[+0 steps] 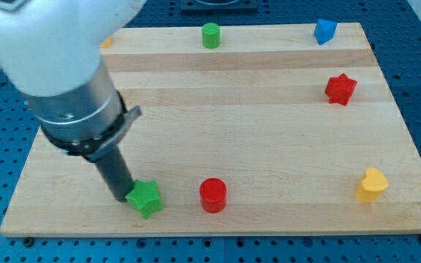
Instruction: Place the green star to the left of the red circle
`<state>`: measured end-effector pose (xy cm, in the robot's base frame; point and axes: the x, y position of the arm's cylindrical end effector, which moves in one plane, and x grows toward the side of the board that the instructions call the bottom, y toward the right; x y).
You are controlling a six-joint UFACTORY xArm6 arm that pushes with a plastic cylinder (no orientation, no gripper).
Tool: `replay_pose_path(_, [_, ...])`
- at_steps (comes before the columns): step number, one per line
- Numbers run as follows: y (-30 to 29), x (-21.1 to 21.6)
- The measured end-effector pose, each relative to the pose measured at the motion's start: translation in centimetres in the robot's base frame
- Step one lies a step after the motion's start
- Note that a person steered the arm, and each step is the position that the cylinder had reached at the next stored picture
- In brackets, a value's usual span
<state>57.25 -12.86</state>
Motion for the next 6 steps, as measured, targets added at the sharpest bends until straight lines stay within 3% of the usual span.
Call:
replay_pose_path(1, [1.2, 0.0])
replay_pose_path(3, [-1.7, 3.9])
replay_pose_path(6, [2.9, 2.8])
